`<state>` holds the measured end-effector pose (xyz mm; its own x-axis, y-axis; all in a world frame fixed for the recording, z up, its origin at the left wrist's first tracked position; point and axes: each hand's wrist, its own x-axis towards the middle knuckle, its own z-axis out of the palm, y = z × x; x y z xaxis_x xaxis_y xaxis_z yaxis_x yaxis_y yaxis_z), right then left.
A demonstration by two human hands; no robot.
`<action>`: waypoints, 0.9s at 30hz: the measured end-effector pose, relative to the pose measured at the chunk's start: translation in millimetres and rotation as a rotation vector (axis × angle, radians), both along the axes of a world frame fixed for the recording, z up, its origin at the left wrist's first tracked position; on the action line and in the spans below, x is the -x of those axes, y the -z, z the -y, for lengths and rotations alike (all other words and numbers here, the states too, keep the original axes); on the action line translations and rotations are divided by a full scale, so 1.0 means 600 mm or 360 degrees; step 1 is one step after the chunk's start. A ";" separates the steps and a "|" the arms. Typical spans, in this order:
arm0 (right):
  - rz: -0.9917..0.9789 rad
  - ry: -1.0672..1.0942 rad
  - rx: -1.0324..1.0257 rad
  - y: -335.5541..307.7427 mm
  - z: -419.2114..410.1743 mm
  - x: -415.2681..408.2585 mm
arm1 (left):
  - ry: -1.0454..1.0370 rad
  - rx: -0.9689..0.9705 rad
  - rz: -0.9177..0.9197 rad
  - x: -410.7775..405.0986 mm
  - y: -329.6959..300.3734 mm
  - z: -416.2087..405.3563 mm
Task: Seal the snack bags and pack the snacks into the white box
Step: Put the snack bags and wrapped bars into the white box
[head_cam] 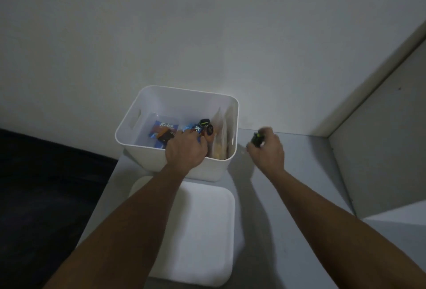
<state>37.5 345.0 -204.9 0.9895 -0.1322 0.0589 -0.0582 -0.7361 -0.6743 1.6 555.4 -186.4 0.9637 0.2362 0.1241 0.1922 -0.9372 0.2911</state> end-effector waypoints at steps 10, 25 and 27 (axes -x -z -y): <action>0.0243 -0.0609 0.0167 -0.087 -0.129 -0.035 | 0.0143 0.0057 0.0168 0.014 0.000 -0.074; 0.0538 -0.0441 0.0075 -0.046 -0.151 0.040 | 0.0039 -0.0340 0.0718 0.124 0.070 -0.212; 0.0693 -0.0304 0.0050 -0.018 -0.133 0.071 | -0.0039 -0.0328 0.0697 0.152 0.086 -0.222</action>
